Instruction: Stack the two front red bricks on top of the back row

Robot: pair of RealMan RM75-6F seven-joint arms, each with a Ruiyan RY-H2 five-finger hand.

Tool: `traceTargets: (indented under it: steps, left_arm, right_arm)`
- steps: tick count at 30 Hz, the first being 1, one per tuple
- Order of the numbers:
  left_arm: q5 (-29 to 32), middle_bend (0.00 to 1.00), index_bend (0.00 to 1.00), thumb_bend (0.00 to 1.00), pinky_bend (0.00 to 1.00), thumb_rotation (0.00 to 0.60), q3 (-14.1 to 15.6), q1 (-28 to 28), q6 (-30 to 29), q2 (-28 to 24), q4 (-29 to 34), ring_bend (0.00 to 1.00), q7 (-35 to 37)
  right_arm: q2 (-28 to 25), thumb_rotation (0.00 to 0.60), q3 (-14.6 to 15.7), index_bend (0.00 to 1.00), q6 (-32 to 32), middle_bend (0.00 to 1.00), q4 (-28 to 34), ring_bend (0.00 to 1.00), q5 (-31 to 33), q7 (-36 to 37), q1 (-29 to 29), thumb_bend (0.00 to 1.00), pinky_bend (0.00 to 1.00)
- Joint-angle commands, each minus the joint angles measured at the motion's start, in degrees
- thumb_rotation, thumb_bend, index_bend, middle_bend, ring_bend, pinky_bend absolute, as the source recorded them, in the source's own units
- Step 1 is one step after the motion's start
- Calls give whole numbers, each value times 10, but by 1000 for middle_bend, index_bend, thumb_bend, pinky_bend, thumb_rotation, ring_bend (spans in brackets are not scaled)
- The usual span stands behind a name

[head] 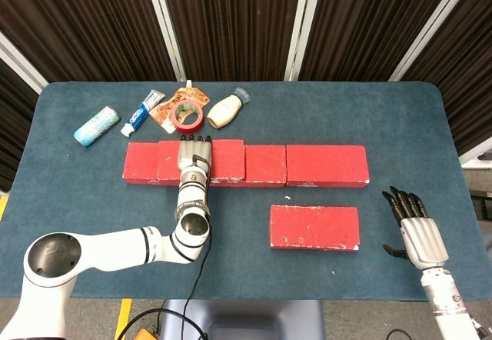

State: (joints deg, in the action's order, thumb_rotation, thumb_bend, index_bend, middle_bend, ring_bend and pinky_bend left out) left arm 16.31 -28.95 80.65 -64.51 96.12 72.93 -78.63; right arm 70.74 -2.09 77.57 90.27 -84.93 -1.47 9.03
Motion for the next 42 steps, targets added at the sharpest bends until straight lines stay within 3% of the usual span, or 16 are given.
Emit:
traceTargets:
  steps: [1,42]
  left_arm:
    - [1,147,0,246,9,600,-3,1,1,3,-5,0,-2]
    - [-10,23,0,239,10,600,-25,-1,-6,23,-22,0,-33]
  right_arm:
    - [0,600,0,46,0,107,0,0,0,0,0,0,0]
    - [-2,600,0,46,-3,107,1,0,4,4,1,0,0]
